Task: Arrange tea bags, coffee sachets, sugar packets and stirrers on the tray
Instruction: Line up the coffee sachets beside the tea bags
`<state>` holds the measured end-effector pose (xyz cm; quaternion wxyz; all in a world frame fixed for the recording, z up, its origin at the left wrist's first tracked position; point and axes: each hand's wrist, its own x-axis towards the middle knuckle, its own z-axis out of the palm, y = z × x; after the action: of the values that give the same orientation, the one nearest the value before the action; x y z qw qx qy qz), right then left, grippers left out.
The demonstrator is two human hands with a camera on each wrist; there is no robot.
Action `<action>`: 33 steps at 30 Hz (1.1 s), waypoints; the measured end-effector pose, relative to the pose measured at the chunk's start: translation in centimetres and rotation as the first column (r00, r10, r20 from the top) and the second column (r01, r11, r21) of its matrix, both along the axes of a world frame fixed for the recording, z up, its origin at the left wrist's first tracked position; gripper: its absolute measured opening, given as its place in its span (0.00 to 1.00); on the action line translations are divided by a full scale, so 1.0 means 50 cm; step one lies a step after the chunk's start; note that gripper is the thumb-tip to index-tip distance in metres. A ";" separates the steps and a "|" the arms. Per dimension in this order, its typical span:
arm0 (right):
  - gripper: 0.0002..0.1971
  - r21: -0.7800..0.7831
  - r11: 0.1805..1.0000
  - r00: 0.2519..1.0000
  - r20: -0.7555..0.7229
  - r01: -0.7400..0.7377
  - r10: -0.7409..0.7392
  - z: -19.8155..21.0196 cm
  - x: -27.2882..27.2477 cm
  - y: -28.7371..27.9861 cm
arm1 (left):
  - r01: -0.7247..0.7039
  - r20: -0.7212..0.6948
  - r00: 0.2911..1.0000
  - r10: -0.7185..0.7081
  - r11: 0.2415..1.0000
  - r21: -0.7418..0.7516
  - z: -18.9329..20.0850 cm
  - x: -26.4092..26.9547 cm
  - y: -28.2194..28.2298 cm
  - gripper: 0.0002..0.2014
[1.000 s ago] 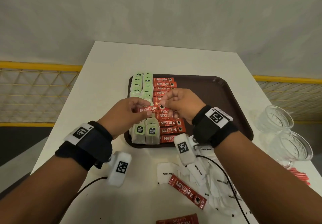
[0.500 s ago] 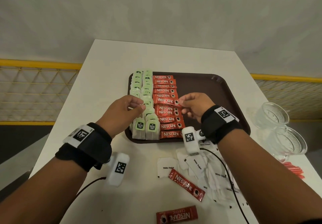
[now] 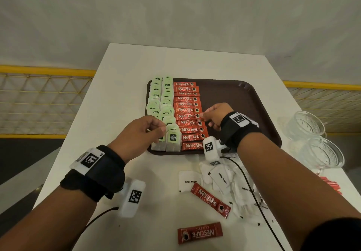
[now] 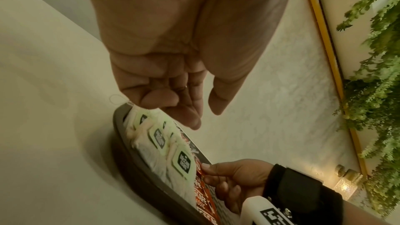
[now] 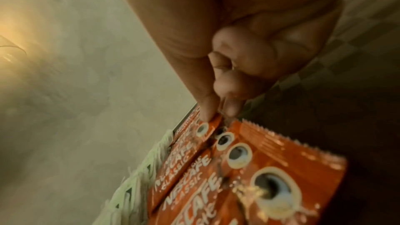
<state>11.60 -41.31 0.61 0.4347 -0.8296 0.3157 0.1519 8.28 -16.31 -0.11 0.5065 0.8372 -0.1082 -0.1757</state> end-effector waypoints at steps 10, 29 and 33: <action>0.12 -0.142 0.961 0.945 0.199 -0.236 0.261 0.045 -0.111 -0.002 | 0.102 0.036 0.994 -0.105 0.992 0.074 0.015 -0.058 -0.009 0.04; 0.12 -0.547 0.517 0.690 -0.163 -0.658 0.706 -0.021 -0.391 0.069 | 0.611 -0.037 0.625 -0.780 0.459 0.645 -0.025 -0.260 -0.096 0.14; 0.13 -0.565 0.511 0.693 -0.159 -0.648 0.703 -0.027 -0.398 0.065 | 0.610 -0.052 0.630 -0.775 0.452 0.651 -0.034 -0.263 -0.101 0.12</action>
<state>-8.30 -38.03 -0.74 0.0793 -0.9825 -0.0221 0.1674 -4.89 -21.34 -1.80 0.0691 0.8475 -0.4427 -0.2848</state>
